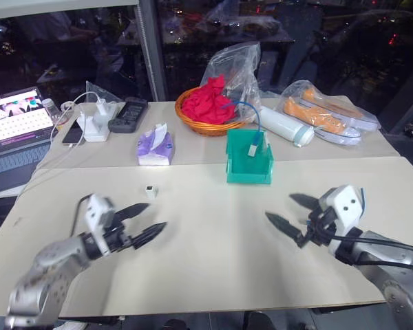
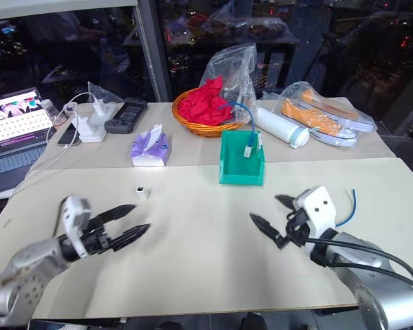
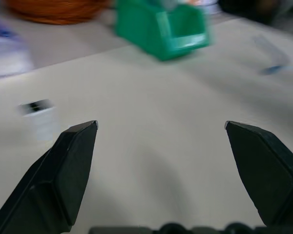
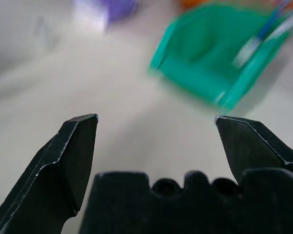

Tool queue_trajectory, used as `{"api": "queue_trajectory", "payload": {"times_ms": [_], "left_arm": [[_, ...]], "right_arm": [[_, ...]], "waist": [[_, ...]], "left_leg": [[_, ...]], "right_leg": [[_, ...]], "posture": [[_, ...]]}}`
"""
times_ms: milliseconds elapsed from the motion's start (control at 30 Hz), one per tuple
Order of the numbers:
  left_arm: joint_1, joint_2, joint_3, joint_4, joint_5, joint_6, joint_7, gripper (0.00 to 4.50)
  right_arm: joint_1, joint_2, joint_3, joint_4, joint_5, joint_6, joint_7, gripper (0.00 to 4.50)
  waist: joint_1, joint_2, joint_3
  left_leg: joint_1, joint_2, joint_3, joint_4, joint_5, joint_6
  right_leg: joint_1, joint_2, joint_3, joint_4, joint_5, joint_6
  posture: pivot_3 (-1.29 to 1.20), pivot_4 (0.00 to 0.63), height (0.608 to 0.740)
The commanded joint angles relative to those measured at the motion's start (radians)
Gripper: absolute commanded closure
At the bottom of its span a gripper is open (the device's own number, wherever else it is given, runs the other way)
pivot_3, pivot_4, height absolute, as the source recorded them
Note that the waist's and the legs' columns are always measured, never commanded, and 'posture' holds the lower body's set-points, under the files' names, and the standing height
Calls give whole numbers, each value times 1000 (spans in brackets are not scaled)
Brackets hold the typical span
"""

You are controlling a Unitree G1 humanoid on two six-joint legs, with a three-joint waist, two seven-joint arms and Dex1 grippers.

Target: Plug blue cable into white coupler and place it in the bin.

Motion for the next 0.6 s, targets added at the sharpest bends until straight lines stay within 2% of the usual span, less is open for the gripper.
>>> {"api": "queue_trajectory", "payload": {"times_ms": [33, 167, 267, 400, 600], "left_arm": [[-106, 54, -62, -42, -41, 83, -62, 0], [-267, 52, -110, 15, -89, 166, -98, 0], [-305, 55, -140, 47, -55, 160, -126, 0], [-327, 67, -169, 63, -5, 140, -148, 0], [-316, 67, -163, 49, 27, 127, -159, 0]], "right_arm": [[31, -100, -88, 39, -19, -21, 100, 45], [12, -221, -109, 318, -100, -167, 266, 45], [-40, -243, -31, 483, -146, -260, 367, 45], [-146, -229, 46, 695, -206, -358, 451, 45], [-260, -176, 105, 871, -249, -444, 504, 45]], "waist": [[-6, 0, 0], [-18, 0, 1], [-31, 0, 1], [-36, -1, 2], [-32, -1, 3]], "left_leg": [[2, -1, 2, -1, -1, 1], [4, 0, 4, -3, -2, 4], [4, 0, 5, -3, -2, 3], [4, 2, 6, -3, -2, 3], [4, 2, 6, -3, -2, 3]], "right_leg": [[1, -1, 1, -1, 0, 0], [2, 0, 2, -2, 0, 0], [2, 0, 2, -2, 0, 1], [2, 1, 3, -4, 1, 1], [1, 1, 3, -5, 1, 1]], "posture": [[0, 150, 740], [0, 150, 740], [0, 150, 740], [0, 150, 740], [0, 150, 740]]}}
